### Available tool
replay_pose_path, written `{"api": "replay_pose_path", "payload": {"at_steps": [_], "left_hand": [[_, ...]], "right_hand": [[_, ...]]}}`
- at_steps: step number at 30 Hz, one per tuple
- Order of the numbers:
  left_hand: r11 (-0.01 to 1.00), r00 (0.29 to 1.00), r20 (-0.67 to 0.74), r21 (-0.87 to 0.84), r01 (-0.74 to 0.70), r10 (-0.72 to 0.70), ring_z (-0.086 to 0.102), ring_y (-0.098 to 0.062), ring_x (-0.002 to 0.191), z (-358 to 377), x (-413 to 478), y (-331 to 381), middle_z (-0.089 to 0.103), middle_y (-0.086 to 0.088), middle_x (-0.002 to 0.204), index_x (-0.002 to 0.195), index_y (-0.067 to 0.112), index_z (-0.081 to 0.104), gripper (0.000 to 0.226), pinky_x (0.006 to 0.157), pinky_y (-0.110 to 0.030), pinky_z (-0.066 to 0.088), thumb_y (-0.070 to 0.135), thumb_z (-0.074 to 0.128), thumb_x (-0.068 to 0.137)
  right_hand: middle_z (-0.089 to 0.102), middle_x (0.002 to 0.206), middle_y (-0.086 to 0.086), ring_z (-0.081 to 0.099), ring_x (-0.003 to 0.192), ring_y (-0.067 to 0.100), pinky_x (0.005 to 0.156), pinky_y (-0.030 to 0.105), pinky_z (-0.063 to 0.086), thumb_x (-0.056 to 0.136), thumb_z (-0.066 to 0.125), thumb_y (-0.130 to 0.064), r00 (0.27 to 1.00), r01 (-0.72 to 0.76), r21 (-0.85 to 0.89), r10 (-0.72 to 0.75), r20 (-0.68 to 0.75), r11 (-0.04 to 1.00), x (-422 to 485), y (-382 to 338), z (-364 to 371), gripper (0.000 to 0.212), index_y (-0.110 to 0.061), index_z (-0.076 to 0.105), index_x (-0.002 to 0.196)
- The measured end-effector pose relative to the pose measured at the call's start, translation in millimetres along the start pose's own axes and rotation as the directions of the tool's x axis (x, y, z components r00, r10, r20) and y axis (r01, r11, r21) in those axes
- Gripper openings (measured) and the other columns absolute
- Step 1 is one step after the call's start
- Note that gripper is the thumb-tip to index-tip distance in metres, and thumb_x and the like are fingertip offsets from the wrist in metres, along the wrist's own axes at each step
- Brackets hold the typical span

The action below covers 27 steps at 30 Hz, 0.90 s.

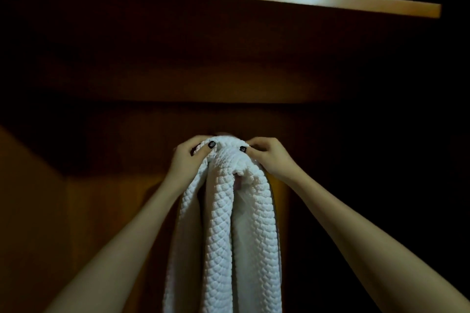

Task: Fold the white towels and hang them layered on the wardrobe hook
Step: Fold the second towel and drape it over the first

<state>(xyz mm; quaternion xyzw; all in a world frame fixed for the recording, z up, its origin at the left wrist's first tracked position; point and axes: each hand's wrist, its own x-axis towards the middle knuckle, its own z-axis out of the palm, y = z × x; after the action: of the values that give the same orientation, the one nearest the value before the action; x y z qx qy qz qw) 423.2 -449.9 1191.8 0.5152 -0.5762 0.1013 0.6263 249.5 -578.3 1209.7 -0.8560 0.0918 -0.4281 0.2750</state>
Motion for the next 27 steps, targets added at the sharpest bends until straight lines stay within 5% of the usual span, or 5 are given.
{"api": "replay_pose_path", "payload": {"at_steps": [7, 12, 18, 23, 27], "left_hand": [[0.997, 0.996, -0.081, 0.06, -0.037, 0.042, 0.058, 0.009, 0.085, 9, 18, -2, 0.066, 0.011, 0.09, 0.101, 0.012, 0.07, 0.012, 0.073, -0.004, 0.04, 0.009, 0.06, 0.095], [0.999, 0.999, 0.014, -0.023, -0.033, 0.034, 0.055, 0.011, 0.105, 6, -13, -18, 0.061, 0.013, 0.116, 0.121, 0.023, 0.057, 0.03, 0.09, -0.007, 0.042, 0.007, 0.058, 0.096], [0.998, 0.999, 0.047, -0.064, 0.027, -0.024, 0.055, 0.018, 0.106, -12, -49, -50, 0.06, 0.019, 0.119, 0.132, 0.021, 0.054, 0.04, 0.086, -0.004, 0.043, 0.007, 0.059, 0.095], [0.999, 0.997, 0.063, -0.026, 0.045, -0.043, 0.053, 0.007, 0.116, -9, -62, -58, 0.058, 0.013, 0.129, 0.138, 0.018, 0.054, 0.039, 0.095, -0.009, 0.041, 0.013, 0.053, 0.1], [0.937, 0.947, 0.172, -0.18, 0.3, -0.27, 0.058, 0.0, 0.114, -6, -79, -65, 0.063, 0.015, 0.125, 0.131, 0.033, 0.058, 0.032, 0.091, -0.015, 0.048, 0.039, 0.045, 0.102]], "right_hand": [[0.054, 0.044, -0.021, 0.05, 0.043, -0.007, 0.044, 0.008, 0.033, 0.095, 0.065, -0.021, 0.98, -0.028, 0.075, 0.042, -0.197, 0.997, 2, -3, 12, 0.019, -0.01, 0.071, 0.081], [0.07, 0.08, 0.019, 0.064, 0.072, 0.037, 0.066, 0.044, 0.049, 0.098, 0.06, -0.028, 0.973, -0.112, 0.221, 0.153, -0.176, 0.969, -17, -2, 13, 0.037, 0.005, 0.073, 0.088], [0.062, 0.132, 0.01, 0.057, 0.125, 0.021, 0.111, 0.041, 0.041, 0.103, 0.034, -0.049, 0.964, -0.249, 0.249, 0.264, -0.027, 0.936, -29, -8, 7, 0.06, -0.002, 0.062, 0.128], [0.073, 0.102, -0.002, 0.067, 0.103, 0.017, 0.081, 0.027, 0.056, 0.106, 0.026, -0.046, 0.94, -0.299, 0.42, 0.34, -0.025, 0.857, -51, -9, 17, 0.053, -0.011, 0.065, 0.114], [0.067, 0.103, -0.008, 0.062, 0.105, 0.013, 0.102, 0.039, 0.044, 0.104, 0.026, -0.052, 0.928, -0.333, 0.443, 0.373, -0.004, 0.832, -60, -7, 15, 0.044, -0.027, 0.062, 0.1]]}}
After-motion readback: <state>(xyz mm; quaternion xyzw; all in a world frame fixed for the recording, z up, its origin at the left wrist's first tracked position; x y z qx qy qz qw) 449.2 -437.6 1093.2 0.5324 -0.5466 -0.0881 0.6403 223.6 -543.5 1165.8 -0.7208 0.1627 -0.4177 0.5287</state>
